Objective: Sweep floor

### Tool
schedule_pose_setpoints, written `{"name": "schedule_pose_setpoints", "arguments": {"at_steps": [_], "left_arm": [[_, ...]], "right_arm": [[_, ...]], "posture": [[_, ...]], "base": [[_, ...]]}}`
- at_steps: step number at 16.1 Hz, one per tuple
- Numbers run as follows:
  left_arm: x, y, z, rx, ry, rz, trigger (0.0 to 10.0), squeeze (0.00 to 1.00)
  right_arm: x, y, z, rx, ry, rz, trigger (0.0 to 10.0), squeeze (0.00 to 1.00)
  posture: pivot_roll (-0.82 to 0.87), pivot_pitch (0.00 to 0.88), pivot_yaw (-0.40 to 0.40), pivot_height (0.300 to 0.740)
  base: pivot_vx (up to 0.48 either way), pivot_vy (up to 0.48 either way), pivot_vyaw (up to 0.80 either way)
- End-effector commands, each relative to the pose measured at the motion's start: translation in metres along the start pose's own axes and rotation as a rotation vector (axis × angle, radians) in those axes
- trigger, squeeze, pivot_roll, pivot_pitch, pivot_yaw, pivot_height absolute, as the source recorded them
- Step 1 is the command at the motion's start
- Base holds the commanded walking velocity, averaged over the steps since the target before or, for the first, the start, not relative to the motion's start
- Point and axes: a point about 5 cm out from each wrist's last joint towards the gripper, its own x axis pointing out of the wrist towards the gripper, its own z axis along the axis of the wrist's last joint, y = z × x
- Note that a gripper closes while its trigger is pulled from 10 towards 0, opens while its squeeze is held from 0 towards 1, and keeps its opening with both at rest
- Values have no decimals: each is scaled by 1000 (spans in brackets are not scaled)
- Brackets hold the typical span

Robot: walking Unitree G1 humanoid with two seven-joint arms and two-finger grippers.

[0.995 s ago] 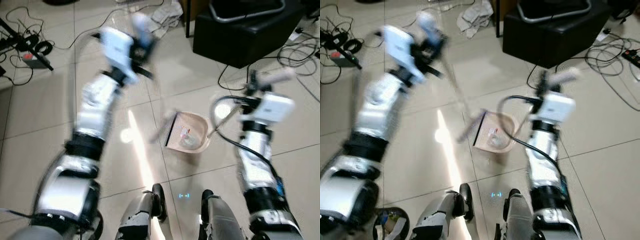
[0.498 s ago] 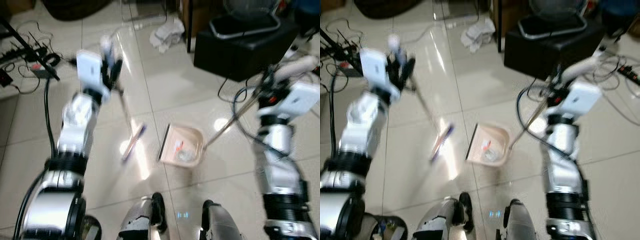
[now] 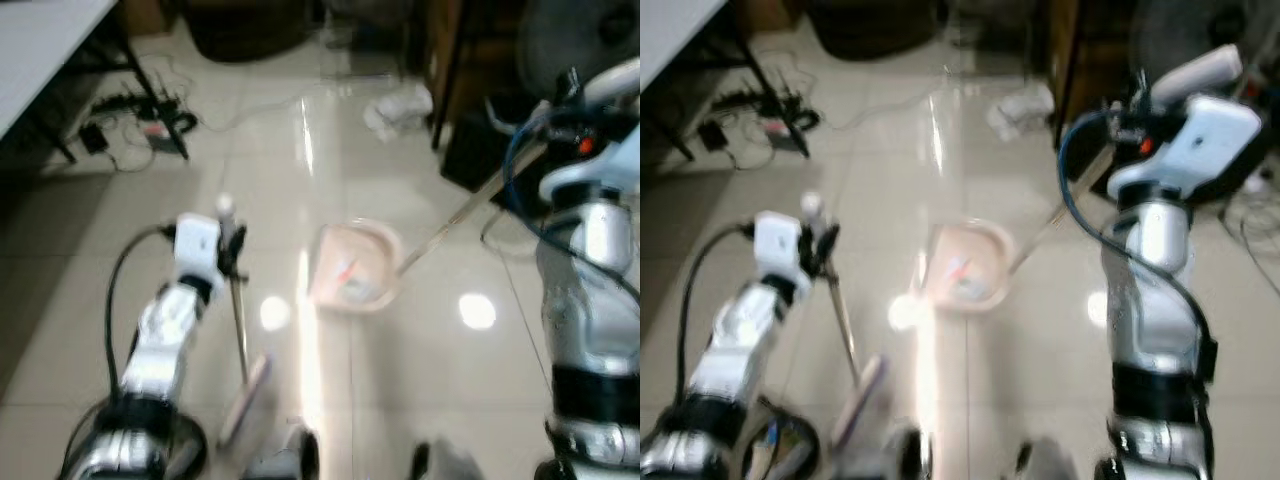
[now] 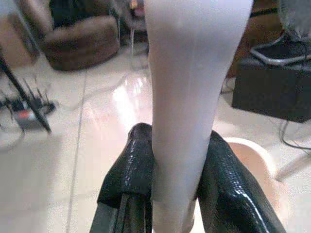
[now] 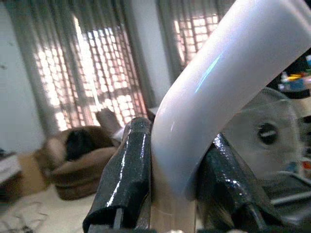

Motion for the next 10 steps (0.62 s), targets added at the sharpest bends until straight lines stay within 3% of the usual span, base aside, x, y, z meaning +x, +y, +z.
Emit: {"name": "schedule_pose_setpoints", "arguments": {"at_steps": [1, 4, 10], "left_arm": [[-3, -7, 6, -20, -39, -29, 10000, 0], [-19, -22, -4, -8, -7, -126, 10000, 0], [-39, -24, -18, -27, 98, -147, 10000, 0]], "right_arm": [[5, 8, 18, 31, -60, 31, 10000, 0], [9, 11, 23, 66, -51, 45, 10000, 0], [15, 15, 37, 128, -63, 60, 10000, 0]], "posture": [[-66, 46, 102, 740], [-49, 30, 88, 740], [-32, 20, 76, 740]], "base": [[0, 0, 800], [0, 0, 800], [0, 0, 800]]}}
